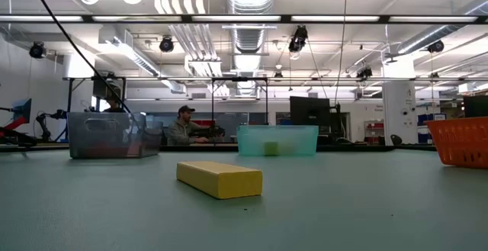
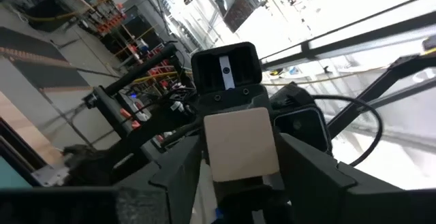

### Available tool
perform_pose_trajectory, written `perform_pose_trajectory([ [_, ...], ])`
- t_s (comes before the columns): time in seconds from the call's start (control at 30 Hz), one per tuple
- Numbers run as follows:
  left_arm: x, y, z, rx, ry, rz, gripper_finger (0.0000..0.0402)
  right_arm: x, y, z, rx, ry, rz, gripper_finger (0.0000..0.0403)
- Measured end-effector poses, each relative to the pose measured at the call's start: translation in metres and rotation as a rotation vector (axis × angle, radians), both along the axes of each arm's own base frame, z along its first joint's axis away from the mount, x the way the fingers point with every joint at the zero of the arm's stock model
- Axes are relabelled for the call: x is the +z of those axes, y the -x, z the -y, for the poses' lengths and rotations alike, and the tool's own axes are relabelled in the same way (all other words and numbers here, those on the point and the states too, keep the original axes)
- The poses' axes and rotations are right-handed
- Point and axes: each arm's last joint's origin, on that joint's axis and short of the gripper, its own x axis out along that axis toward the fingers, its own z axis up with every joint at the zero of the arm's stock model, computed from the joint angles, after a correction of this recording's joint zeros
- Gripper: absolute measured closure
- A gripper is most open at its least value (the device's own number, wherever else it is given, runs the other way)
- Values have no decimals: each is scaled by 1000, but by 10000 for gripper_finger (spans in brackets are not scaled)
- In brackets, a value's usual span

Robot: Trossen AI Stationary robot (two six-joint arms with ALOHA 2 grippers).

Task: Sort & place blocks by color
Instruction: Put the light brown block into the orange bin

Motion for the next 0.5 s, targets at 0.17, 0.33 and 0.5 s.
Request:
perform_pose_trajectory([
  [0.17, -1, 2, -2, 36, -72, -14, 222, 2, 8, 2, -5, -86, -25, 277],
  [0.33, -3, 3, -5, 69, -143, -48, 221, 8, 25, 8, -36, -237, -123, 276],
  [0.5, -5, 2, -5, 74, -160, -70, 221, 13, 48, 18, -132, -437, -285, 275],
])
